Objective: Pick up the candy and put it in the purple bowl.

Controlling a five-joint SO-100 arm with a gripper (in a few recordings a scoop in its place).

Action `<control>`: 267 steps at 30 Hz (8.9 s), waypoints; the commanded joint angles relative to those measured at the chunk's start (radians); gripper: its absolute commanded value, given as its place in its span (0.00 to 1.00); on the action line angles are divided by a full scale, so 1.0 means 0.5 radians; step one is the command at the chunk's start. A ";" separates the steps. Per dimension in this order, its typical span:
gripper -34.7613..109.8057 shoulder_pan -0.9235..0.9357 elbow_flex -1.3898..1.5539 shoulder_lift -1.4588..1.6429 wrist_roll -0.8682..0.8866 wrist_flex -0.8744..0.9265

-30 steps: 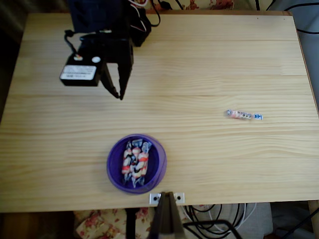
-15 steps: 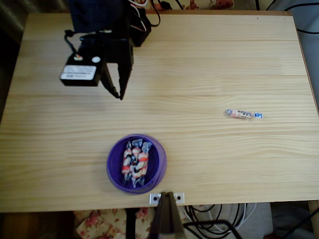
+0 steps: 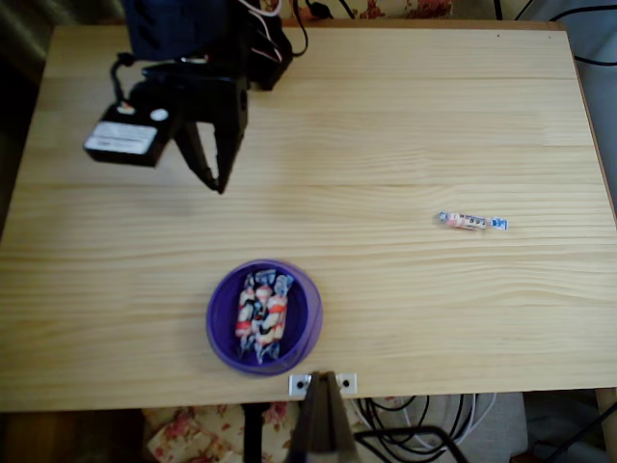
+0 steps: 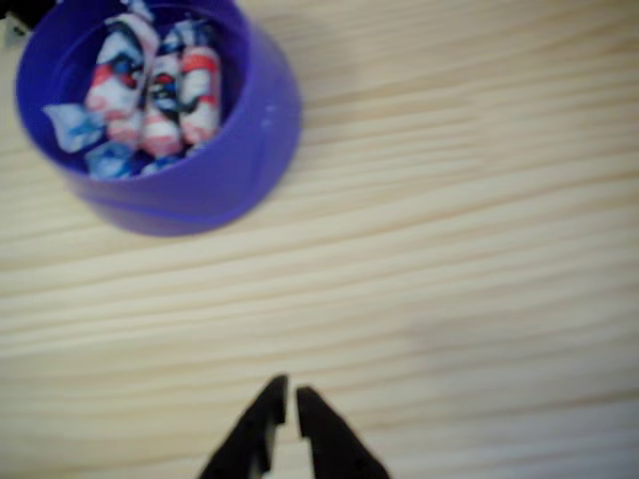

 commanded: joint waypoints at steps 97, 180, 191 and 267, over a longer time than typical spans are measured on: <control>0.36 -1.973 -4.044 -4.314 -1.000 0.313; 0.24 -0.396 -2.418 -2.847 0.445 -0.295; 0.31 -0.463 -2.252 -2.878 0.522 -0.436; 0.24 -0.285 -0.061 0.031 0.064 0.040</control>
